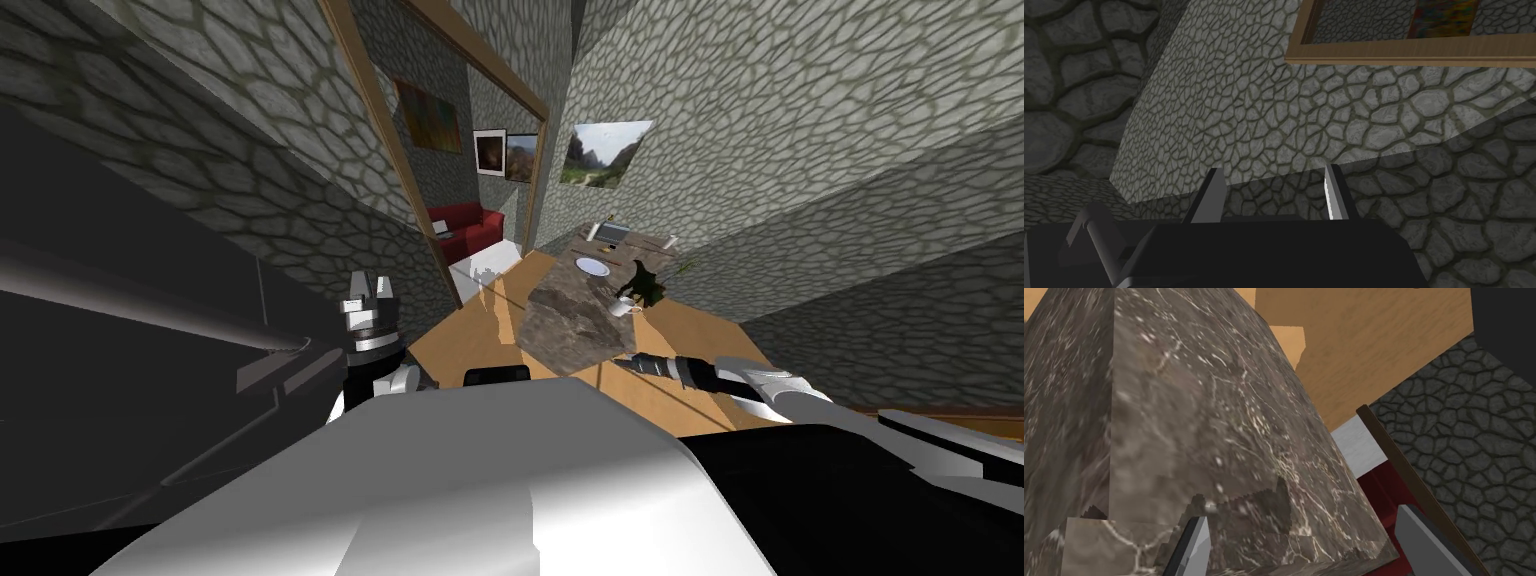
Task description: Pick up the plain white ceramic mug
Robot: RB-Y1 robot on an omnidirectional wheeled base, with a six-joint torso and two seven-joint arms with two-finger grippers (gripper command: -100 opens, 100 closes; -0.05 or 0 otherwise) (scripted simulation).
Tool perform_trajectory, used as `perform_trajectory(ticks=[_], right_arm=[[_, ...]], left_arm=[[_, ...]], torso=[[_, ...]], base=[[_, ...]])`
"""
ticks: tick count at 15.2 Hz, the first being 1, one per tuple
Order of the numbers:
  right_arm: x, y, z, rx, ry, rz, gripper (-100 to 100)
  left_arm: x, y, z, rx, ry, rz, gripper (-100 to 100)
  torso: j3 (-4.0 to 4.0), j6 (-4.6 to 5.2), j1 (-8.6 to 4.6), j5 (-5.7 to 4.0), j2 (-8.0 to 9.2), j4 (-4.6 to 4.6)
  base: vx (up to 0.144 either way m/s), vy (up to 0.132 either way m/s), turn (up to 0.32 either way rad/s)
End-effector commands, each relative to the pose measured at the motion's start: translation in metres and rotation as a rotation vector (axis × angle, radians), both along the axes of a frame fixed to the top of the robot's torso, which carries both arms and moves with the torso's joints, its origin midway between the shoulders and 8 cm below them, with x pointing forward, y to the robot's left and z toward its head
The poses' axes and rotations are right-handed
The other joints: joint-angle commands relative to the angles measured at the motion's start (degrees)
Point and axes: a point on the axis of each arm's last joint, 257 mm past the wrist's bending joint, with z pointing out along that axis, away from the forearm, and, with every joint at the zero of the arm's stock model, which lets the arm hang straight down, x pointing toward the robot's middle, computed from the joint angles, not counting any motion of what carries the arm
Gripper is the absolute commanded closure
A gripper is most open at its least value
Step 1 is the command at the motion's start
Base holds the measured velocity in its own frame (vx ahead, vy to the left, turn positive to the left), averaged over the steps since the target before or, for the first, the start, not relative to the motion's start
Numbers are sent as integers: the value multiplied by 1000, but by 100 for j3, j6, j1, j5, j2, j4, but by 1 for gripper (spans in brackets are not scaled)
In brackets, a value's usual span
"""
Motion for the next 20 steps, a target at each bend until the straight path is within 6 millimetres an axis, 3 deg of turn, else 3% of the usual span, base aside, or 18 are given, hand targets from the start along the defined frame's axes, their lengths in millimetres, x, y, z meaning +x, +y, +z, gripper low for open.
perform_trajectory(ticks=[1,2,5,7,8,9,12,15,17,20], right_arm=[[-10,-23,9,-45,30,-4,-100],[-12,-28,10,-54,32,-13,-100],[-35,-80,36,-165,105,-28,-100],[-36,-82,38,-172,106,-30,-100],[-47,-105,53,-223,139,-41,-100],[-47,-105,53,-223,139,-41,-100],[-67,-139,80,-301,197,-57,-100],[-69,-143,82,-309,199,-65,-100],[-89,-167,104,-367,251,-89,-100],[-99,-175,111,-386,275,-99,-100]], left_arm=[[0,0,0,0,0,0,0],[0,0,0,0,0,0,0],[0,0,0,0,0,0,0],[0,0,0,0,0,0,0],[0,0,0,0,0,0,0],[0,0,0,0,0,0,0],[0,0,0,0,0,0,0],[0,0,0,0,0,0,0],[0,0,0,0,0,0,0],[0,0,0,0,0,0,0]], torso=[[0,0,0,0,0,0],[-1,1,0,-1,-2,-1],[-2,2,-4,-2,-3,-1],[-6,2,-7,-2,-10,-2],[-5,6,-8,-3,-8,-2],[-5,2,-7,-2,-8,-2],[-8,1,-13,-4,-14,-3],[-7,8,-12,-6,-12,-3],[-3,3,-9,-5,-5,-1],[-15,-13,-25,3,-28,-3]], base=[[24,17,257],[18,7,94],[31,6,258],[42,-7,183],[37,-4,221],[39,-10,228],[49,-25,299],[41,-19,78],[43,-14,279],[64,-51,251]])
